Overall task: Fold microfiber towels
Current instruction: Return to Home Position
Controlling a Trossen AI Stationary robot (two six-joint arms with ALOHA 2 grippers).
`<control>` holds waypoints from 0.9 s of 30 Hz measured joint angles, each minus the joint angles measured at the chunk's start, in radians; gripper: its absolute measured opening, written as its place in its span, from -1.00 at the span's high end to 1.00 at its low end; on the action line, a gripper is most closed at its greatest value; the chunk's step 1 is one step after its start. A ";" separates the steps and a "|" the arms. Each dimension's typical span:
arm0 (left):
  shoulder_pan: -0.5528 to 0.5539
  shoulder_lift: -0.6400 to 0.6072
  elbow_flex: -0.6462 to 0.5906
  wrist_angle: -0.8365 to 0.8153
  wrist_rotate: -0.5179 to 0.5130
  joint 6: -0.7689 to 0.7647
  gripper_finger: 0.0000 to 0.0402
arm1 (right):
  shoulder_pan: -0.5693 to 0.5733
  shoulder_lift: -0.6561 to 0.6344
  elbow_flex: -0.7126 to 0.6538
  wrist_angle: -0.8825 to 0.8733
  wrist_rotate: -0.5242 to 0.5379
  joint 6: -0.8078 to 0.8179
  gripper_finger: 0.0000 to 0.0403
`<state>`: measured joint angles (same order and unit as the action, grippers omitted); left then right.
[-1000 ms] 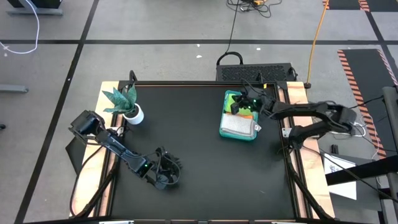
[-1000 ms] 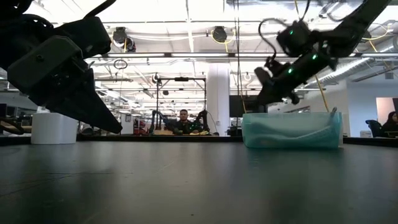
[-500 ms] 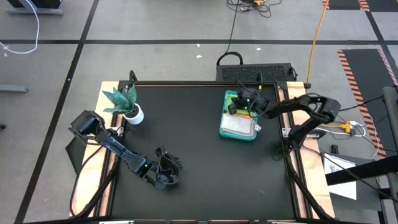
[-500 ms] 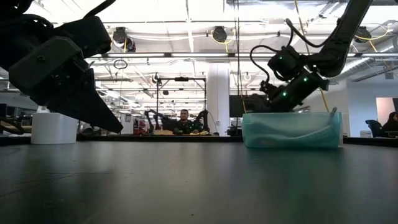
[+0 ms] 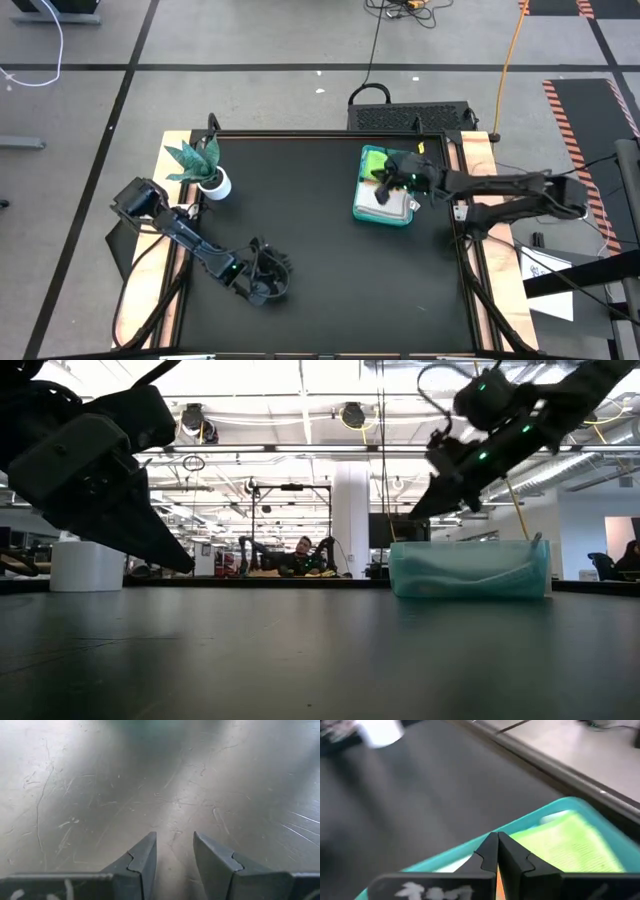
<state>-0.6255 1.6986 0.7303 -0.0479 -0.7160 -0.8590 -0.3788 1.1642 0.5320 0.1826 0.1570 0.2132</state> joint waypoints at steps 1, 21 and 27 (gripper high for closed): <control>-0.003 0.000 0.000 0.000 0.000 -0.001 0.35 | 0.031 -0.023 0.000 -0.036 -0.001 -0.006 1.00; -0.005 0.000 0.000 0.047 -0.045 0.019 0.35 | 0.622 -0.608 -0.254 -0.189 -0.058 -0.001 1.00; -0.005 0.000 0.000 0.052 -0.045 0.019 0.35 | 0.636 -0.776 -0.341 -0.219 -0.057 -0.033 1.00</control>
<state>-0.6308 1.6989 0.7303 0.0044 -0.7612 -0.8402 0.2575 0.3878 0.1910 -0.0359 0.0998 0.1799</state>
